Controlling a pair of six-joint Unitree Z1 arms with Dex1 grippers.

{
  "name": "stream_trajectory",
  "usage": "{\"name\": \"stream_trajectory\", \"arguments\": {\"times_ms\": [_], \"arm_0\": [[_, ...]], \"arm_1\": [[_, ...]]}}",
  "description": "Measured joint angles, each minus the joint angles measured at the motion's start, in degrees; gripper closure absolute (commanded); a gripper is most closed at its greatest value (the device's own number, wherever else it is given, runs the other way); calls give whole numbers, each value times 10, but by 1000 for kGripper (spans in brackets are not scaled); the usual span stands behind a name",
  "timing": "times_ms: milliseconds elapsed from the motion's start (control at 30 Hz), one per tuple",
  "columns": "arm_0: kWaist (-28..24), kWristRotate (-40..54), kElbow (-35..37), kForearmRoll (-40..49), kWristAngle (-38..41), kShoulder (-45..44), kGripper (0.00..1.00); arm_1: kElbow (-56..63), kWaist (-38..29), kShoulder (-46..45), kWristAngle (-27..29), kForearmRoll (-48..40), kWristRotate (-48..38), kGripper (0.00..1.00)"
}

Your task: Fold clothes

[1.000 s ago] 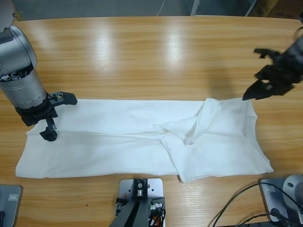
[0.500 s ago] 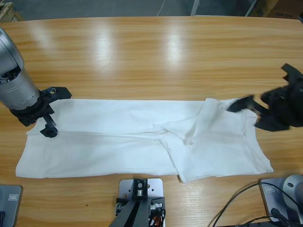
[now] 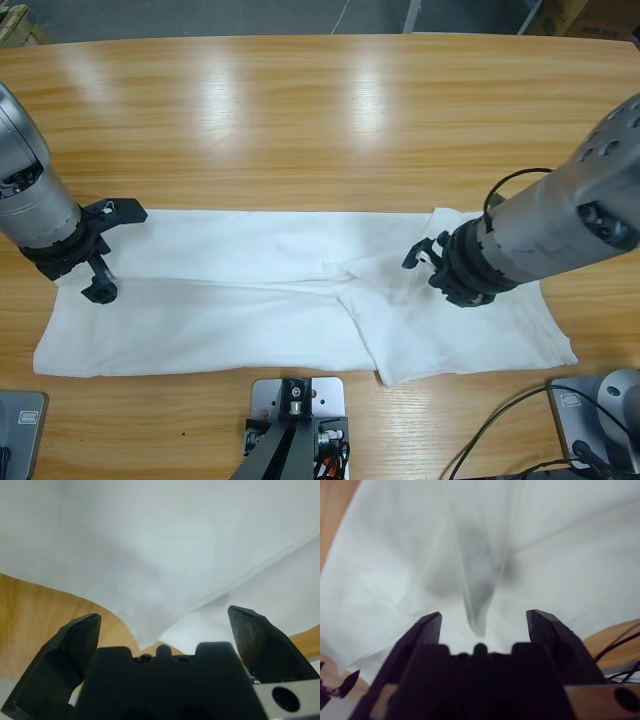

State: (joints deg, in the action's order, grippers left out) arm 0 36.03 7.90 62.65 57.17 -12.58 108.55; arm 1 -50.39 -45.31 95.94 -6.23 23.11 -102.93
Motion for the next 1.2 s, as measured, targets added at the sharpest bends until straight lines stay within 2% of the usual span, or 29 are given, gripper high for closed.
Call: {"name": "stream_trajectory", "arguments": {"times_ms": [100, 200, 300, 433, 467, 1000, 1200], "arm_0": [[0, 0, -1, -1, 0, 0, 4], [0, 0, -1, -2, 0, 0, 4], [0, 0, -1, -2, 0, 0, 4], [0, 1, -1, -2, 0, 0, 4], [0, 1, -1, -2, 0, 0, 4], [0, 3, -5, -5, 0, 0, 4], [0, 4, -6, -5, 0, 0, 4]], "arm_1": [[2, 0, 12, -4, -3, 0, 560], [3, 0, 21, -7, -11, 0, 577], [4, 0, 31, -8, -20, 0, 673], [5, 0, 34, -8, -26, 2, 892], [7, 0, 34, -8, -27, 3, 995], [2, 0, 34, -8, -42, 45, 1000], [-5, 20, 37, -10, -66, 57, 1000]]}}
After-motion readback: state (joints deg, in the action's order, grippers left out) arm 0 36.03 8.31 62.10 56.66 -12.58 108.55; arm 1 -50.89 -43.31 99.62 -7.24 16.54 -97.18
